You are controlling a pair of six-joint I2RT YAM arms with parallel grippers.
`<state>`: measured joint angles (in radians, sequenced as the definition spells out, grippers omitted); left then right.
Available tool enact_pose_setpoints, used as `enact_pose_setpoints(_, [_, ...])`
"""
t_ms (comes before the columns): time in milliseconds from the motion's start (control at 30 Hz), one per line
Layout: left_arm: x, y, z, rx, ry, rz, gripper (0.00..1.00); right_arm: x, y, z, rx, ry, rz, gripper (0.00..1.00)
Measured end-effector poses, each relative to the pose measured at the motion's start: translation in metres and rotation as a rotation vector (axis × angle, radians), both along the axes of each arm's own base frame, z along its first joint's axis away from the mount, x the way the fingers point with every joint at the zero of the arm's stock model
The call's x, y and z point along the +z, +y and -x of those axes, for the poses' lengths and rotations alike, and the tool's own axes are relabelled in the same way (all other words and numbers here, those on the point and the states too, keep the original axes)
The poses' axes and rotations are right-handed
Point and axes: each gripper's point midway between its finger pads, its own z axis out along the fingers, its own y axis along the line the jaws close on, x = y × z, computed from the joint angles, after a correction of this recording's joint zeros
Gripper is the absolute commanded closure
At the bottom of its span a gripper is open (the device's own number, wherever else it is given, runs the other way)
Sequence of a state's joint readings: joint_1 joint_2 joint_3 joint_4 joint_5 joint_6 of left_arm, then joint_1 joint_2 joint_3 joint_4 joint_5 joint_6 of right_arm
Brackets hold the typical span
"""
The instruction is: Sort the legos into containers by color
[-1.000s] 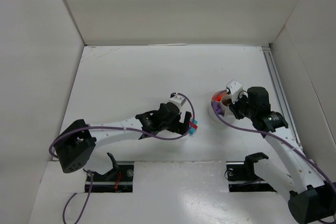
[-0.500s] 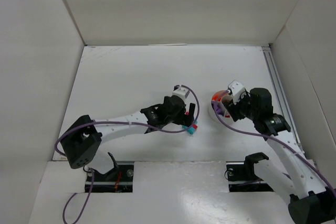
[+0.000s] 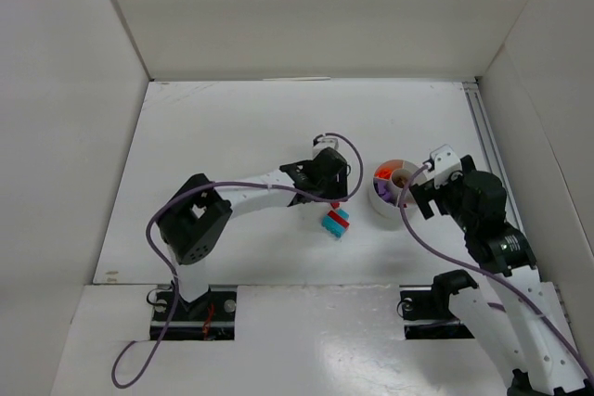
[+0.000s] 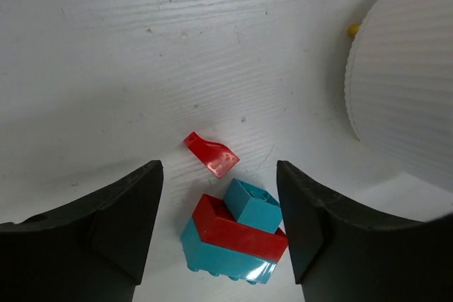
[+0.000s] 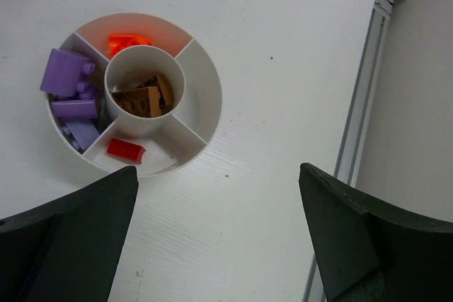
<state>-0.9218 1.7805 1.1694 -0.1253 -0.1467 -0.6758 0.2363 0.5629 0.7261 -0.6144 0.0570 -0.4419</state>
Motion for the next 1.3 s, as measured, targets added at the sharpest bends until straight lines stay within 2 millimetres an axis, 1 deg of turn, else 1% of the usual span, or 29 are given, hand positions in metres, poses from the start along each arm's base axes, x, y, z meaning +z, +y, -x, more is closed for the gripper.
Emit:
enact_pose_setpoints(100, [-0.006, -0.004, 0.001, 0.028, 0.042, -0.017, 0.47, 0.003, -0.008, 0.003, -0.043, -0.012, 0.007, 0.00])
enact_pose_setpoints(200, [-0.012, -0.006, 0.001, 0.064, 0.068, -0.056, 0.47, 0.004, -0.013, 0.004, -0.072, -0.013, 0.014, 0.00])
enact_pose_setpoints(367, [-0.026, -0.021, 0.002, 0.090, 0.096, -0.124, 0.49, 0.002, -0.018, 0.005, -0.098, -0.006, 0.024, 0.00])
enact_pose_setpoints(467, [-0.031, -0.021, 0.003, 0.113, 0.105, -0.154, 0.49, 0.002, -0.019, 0.005, -0.104, -0.005, 0.027, 0.00])
enact_pose_setpoints(600, [-0.040, -0.014, 0.003, 0.151, 0.125, -0.188, 0.49, 0.002, -0.020, 0.005, -0.108, -0.005, 0.029, 0.00])
enact_pose_setpoints(733, [-0.040, -0.016, 0.000, 0.169, 0.125, -0.193, 0.50, 0.002, -0.020, 0.005, -0.107, -0.003, 0.030, 0.00])
enact_pose_setpoints(800, [-0.040, -0.018, -0.002, 0.175, 0.121, -0.194, 0.59, 0.002, -0.020, 0.005, -0.107, -0.003, 0.030, 0.00])
enact_pose_setpoints(867, [-0.041, -0.018, -0.003, 0.180, 0.120, -0.196, 0.65, 0.002, -0.020, 0.005, -0.107, -0.003, 0.030, 0.00])
enact_pose_setpoints(933, [-0.041, -0.017, -0.003, 0.184, 0.121, -0.200, 0.74, 0.002, -0.020, 0.005, -0.107, -0.003, 0.030, 0.00])
enact_pose_setpoints(1033, [-0.042, -0.016, -0.003, 0.186, 0.122, -0.203, 0.83, 0.002, -0.020, 0.005, -0.107, -0.002, 0.030, 0.00])
enact_pose_setpoints(1067, [-0.043, -0.016, -0.004, 0.187, 0.122, -0.204, 0.87, 0.002, -0.020, 0.005, -0.107, -0.002, 0.030, 0.00])
enact_pose_setpoints(1167, [-0.042, -0.016, -0.004, 0.188, 0.118, -0.205, 0.92, 0.002, -0.020, 0.005, -0.108, -0.002, 0.030, 0.00])
enact_pose_setpoints(1200, [-0.042, -0.016, -0.005, 0.189, 0.116, -0.206, 0.98, 0.002, -0.020, 0.005, -0.108, -0.003, 0.030, 0.00])
enact_pose_setpoints(1233, [-0.042, -0.015, -0.005, 0.188, 0.114, -0.208, 1.00, 0.002, -0.020, 0.005, -0.108, -0.003, 0.030, 0.00])
enact_pose_setpoints(1300, [-0.042, -0.014, -0.006, 0.189, 0.107, -0.213, 1.00, 0.002, -0.020, 0.005, -0.109, -0.003, 0.031, 0.00])
